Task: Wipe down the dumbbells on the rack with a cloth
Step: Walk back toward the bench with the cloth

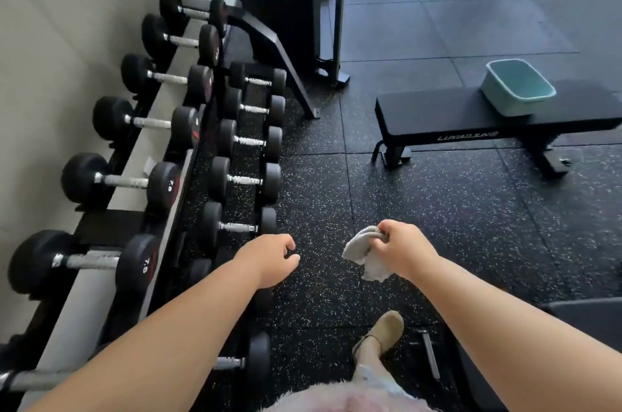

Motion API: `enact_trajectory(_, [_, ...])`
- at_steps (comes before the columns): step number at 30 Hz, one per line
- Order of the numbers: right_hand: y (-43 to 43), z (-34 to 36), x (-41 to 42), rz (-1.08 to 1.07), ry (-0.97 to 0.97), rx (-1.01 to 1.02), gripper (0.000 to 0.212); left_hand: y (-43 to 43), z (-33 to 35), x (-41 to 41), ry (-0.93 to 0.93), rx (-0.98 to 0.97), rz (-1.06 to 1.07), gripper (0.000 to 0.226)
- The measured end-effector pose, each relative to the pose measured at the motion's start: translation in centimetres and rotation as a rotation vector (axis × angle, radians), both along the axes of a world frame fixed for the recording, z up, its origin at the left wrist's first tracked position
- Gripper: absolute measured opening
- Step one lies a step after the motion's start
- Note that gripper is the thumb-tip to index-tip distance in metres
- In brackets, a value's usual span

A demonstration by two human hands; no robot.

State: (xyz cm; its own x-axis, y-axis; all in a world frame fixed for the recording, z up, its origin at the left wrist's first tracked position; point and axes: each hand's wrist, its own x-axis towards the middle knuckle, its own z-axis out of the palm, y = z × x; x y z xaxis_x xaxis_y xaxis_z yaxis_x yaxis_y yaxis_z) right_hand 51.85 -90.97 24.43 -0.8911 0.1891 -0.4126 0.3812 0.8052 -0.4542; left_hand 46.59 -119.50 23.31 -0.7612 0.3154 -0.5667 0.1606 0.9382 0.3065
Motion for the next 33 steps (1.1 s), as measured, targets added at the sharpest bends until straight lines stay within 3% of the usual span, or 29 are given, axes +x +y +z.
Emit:
enact_trajectory(14, [24.9, -1.1, -12.0, -0.096, -0.072, 0.087, 0.010, 20.3, -0.4, -16.5, 0.055, -0.044, -0.085, 0.036])
enact_trajectory(19, [30.7, -1.4, -14.6, -0.284, -0.050, 0.017, 0.008, 26.2, 0.0, -22.5, 0.110, -0.031, -0.091, 0.037])
enact_trajectory(27, [38.8, -0.8, -19.1, -0.465, -0.062, 0.047, 0.011, 36.9, -0.7, -35.1, 0.141, -0.013, -0.275, 0.040])
enact_trajectory(33, [44.3, 1.7, -22.1, -0.673, -0.084, 0.065, 0.011, 47.4, 0.3, -42.7, 0.136, -0.023, -0.569, 0.035])
